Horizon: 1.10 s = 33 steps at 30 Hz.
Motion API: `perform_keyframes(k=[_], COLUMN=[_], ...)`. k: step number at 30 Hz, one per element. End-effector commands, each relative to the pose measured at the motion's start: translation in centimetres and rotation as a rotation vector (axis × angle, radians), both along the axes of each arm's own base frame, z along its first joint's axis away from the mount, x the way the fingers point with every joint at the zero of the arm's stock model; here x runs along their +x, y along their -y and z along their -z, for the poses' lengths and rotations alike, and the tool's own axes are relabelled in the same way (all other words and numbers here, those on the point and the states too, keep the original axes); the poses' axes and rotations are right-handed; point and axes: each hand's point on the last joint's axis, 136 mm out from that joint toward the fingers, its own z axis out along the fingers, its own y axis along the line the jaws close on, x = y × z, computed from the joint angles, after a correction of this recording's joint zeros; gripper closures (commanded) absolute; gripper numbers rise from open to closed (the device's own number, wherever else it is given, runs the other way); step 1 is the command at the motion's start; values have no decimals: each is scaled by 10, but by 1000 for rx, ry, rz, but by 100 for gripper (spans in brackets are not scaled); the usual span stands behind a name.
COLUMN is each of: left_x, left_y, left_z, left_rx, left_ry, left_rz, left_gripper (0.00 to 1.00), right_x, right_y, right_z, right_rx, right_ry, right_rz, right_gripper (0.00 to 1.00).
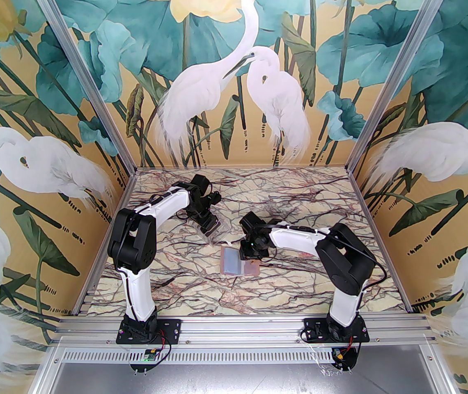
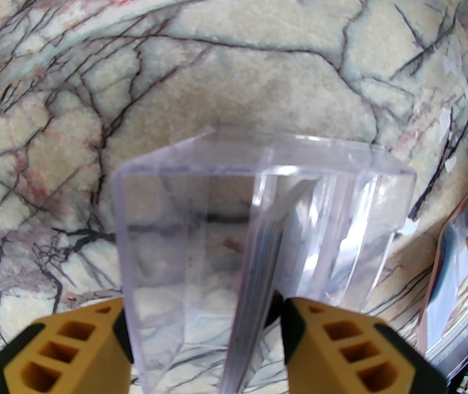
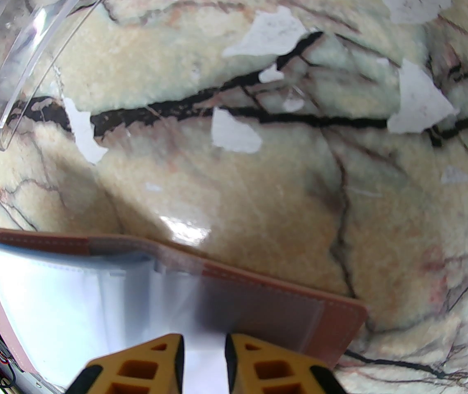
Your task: Put the credit cards into the card holder
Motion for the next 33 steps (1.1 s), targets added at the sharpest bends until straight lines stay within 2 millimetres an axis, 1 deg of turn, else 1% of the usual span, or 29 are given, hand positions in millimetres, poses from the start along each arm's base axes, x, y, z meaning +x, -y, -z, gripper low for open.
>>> perform_keyframes(k=[1, 9, 14, 19, 26, 33], left_x=[4, 0, 0, 0, 1, 2], left_y=[-2, -1, -1, -2, 0, -3], left_z=[-10, -16, -19, -22, -30, -34], left_rx=[20, 9, -1, 1, -10, 2], left_ry=[22, 20, 22, 27, 44, 56], left_rz=[-13, -12, -16, -20, -23, -31], left_gripper=[38, 38, 43, 44, 44, 43], right_x=[-2, -2, -2, -2, -2, -3], right_y=[6, 6, 6, 6, 5, 5], right_z=[17, 18, 18, 19, 19, 19], right_rx=[-38, -40, -40, -40, -39, -37], right_ry=[-19, -23, -22, -24, -24, -26], right_rz=[-9, -9, -11, -12, -14, -15], right_gripper=[73, 73, 72, 72, 72, 72])
